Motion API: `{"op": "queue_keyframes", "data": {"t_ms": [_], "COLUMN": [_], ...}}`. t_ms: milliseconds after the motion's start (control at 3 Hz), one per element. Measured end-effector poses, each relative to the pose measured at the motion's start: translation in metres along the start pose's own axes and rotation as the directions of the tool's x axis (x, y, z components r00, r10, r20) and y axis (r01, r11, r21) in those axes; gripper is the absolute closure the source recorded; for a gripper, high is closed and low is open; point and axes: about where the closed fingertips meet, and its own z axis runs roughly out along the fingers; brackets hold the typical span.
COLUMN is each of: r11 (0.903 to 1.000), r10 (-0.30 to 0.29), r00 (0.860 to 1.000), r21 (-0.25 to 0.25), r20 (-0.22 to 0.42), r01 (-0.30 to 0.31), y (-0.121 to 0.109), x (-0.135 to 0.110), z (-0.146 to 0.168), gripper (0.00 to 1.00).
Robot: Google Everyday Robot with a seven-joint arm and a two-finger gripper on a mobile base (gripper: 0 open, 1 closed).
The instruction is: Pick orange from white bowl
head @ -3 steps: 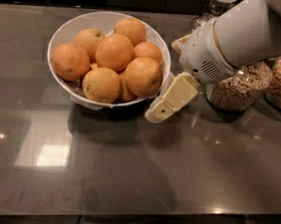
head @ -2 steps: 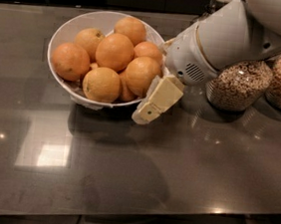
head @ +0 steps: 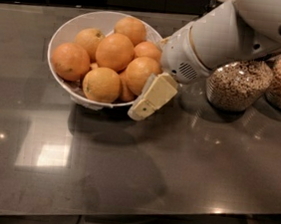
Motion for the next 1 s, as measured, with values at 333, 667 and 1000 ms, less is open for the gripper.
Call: {"op": "queue_keyframes", "data": {"t_ms": [333, 667, 1000], "r11": [0.9994, 0.9978, 0.9952], "r10": [-0.010, -0.011, -0.004], "r00": [1.000, 1.000, 1.000], "r21": [0.034, 0.065, 0.098], "r20": [-0.002, -0.010, -0.021], "r01": [0.010, 0.011, 0.006], "y": [-0.011, -0.018, -0.024], "x": [-0.004, -0.005, -0.002], "z": [0.009, 0.013, 0.012], "gripper": [0.00, 0.06, 0.19]}}
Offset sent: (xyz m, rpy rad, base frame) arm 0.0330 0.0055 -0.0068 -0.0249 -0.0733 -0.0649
